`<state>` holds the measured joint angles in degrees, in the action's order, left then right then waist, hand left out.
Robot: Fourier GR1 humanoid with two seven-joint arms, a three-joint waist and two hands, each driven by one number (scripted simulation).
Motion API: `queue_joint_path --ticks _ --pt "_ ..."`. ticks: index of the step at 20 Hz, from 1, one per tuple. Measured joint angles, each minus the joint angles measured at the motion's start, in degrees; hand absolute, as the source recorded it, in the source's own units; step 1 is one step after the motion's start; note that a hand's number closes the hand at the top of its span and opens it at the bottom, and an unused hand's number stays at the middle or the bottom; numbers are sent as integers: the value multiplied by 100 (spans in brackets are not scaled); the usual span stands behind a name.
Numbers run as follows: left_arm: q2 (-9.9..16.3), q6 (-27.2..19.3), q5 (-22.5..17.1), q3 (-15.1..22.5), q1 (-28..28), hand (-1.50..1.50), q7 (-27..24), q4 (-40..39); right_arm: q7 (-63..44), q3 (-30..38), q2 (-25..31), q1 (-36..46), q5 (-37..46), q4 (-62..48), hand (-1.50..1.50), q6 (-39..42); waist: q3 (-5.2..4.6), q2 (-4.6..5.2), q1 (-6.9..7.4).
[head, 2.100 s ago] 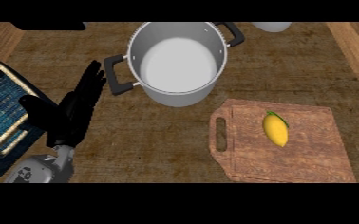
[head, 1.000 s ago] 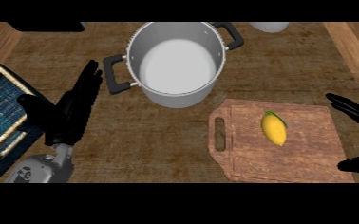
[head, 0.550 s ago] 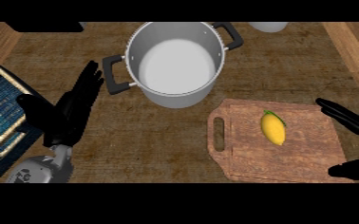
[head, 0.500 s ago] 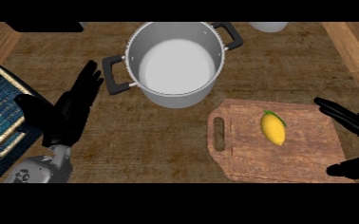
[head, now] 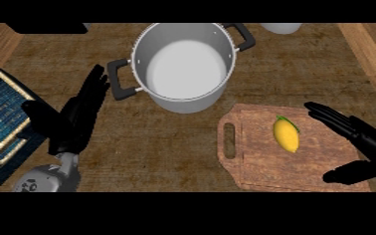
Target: Pick the lemon from the cutting board and place it in the pot
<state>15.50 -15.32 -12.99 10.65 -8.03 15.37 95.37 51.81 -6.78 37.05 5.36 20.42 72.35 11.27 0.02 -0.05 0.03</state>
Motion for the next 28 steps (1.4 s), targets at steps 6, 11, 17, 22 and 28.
queue_joint_path --ticks 6,11,17,22,28 --pt "-192 113 183 -157 -72 0 52 -49 -159 -14 -324 134 648 -120 -150 -142 1 -2 2" --pt "-253 310 256 -282 13 0 134 13 -402 -37 -593 253 1168 -254 -150 -250 0 2 5" --pt "-400 498 400 -434 24 0 203 35 -492 62 -819 473 1629 -430 -150 -166 -15 -3 4" --pt "-532 467 528 -460 -50 0 304 47 -113 67 -941 440 1665 -328 150 -54 -38 -14 -11" --pt "-557 636 511 -610 -77 0 294 -24 226 230 -1153 585 1622 -444 150 -187 -38 -16 -3"
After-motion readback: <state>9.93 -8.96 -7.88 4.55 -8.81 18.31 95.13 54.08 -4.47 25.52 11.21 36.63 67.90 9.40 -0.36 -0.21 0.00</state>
